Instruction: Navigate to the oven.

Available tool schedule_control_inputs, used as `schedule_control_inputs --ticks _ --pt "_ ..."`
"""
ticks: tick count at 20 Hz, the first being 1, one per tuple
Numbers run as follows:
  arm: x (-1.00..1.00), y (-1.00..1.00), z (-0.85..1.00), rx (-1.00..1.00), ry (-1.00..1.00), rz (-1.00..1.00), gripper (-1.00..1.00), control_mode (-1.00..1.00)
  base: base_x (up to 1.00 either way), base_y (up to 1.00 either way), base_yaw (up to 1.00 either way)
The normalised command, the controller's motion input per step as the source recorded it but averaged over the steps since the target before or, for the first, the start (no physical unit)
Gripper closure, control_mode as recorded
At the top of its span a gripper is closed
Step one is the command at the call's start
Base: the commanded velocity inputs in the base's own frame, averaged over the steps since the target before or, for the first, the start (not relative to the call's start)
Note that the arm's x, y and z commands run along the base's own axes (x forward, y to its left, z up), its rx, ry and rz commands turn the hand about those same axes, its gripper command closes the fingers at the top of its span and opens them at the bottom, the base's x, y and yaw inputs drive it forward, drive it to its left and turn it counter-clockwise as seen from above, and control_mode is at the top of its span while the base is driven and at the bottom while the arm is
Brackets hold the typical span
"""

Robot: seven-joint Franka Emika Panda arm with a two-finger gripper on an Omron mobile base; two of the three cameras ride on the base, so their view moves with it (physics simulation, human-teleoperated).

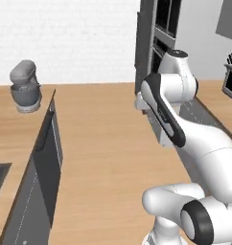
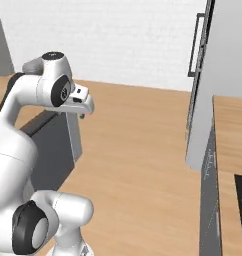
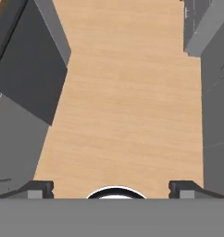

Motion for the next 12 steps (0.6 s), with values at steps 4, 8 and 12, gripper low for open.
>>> schedule_control_inputs --ticks 4,8,12 --pt "0.0 0.0 0.0 0.0 0.0 0.0 -1.0 1.0 1.0 0.39 -0.46" --pt "0.0 0.0 0.0 0.0 0.0 0.0 -1.0 1.0 1.0 0.28 -0.41" --pt "0.0 0.0 0.0 0.0 0.0 0.0 -1.0 1.0 1.0 0.34 -0.39"
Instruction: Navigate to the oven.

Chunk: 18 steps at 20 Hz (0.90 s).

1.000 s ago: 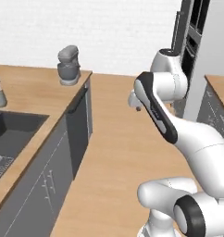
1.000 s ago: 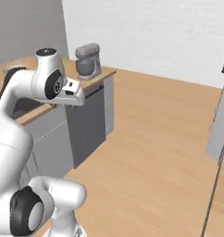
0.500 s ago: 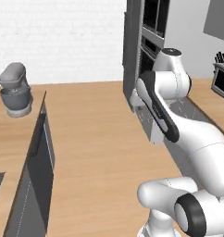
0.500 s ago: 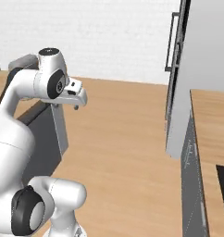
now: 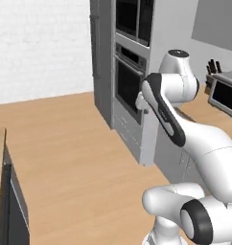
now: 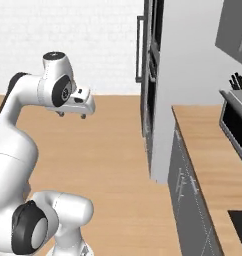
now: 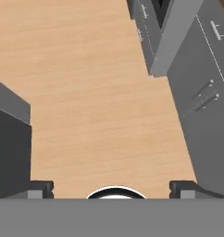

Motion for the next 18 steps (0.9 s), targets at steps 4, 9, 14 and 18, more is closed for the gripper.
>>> schedule_control_inputs --ticks 4,9,14,18 --pt "0.0 0.0 0.0 0.0 0.0 0.0 -1.0 1.0 1.0 0.48 -0.4" --pt "0.0 0.0 0.0 0.0 0.0 0.0 -1.0 1.0 1.0 0.65 -0.43" --pt "0.0 0.0 0.0 0.0 0.0 0.0 -1.0 1.0 1.0 0.7 -0.45" --pt "0.0 0.0 0.0 0.0 0.0 0.0 -1.0 1.0 1.0 0.79 -0.44"
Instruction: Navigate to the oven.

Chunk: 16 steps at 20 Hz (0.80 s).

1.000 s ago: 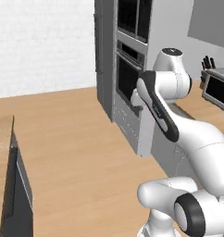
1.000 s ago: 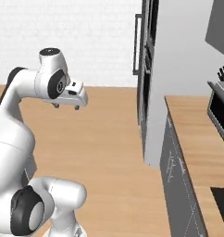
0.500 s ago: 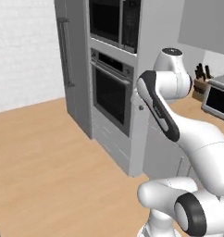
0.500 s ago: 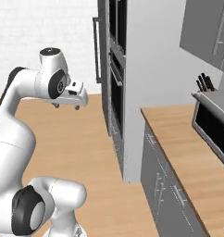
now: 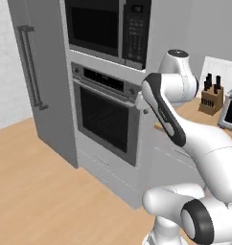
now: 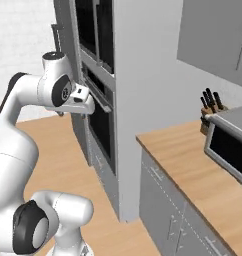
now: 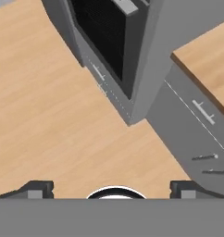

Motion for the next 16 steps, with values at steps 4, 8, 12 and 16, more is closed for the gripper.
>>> schedule_control_inputs --ticks 4,8,12,16 --pt "0.0 0.0 0.0 0.0 0.0 0.0 -1.0 1.0 0.67 0.83 -0.4" --pt "0.0 0.0 0.0 0.0 0.0 0.0 -1.0 1.0 0.39 0.93 -0.38" --pt "0.0 0.0 0.0 0.0 0.0 0.0 -1.0 1.0 0.33 0.95 -0.46" --pt "0.0 0.0 0.0 0.0 0.0 0.0 -1.0 1.0 0.47 0.81 -0.51"
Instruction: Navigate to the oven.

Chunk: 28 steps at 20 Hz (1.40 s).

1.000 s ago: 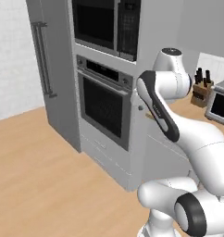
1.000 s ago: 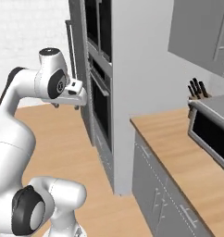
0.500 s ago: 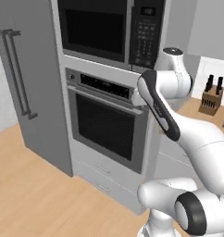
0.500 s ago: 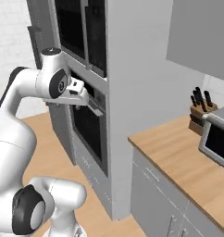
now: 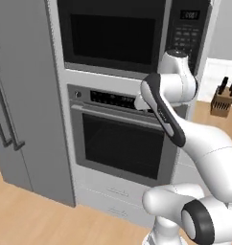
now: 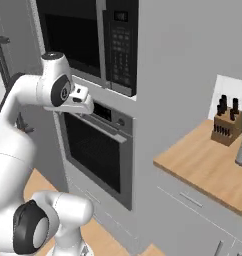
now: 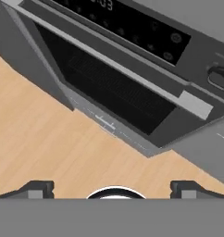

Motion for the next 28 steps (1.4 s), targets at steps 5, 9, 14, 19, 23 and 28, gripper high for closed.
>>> schedule_control_inputs --ticks 5,9,14,19,23,28 --pt "0.0 0.0 0.0 0.0 0.0 0.0 -1.0 1.0 0.36 0.68 -0.5" --pt "0.0 0.0 0.0 0.0 0.0 0.0 -1.0 1.0 0.23 0.6 -0.51" --pt "0.0 0.0 0.0 0.0 0.0 0.0 -1.0 1.0 0.25 0.62 -0.51" --pt "0.0 0.0 0.0 0.0 0.0 0.0 -1.0 1.0 0.49 0.6 -0.42" --pt "0.0 0.0 0.0 0.0 0.0 0.0 -1.0 1.0 0.58 0.38 -0.3" --pt "0.0 0.0 0.0 0.0 0.0 0.0 -1.0 1.0 0.26 0.09 -0.18"
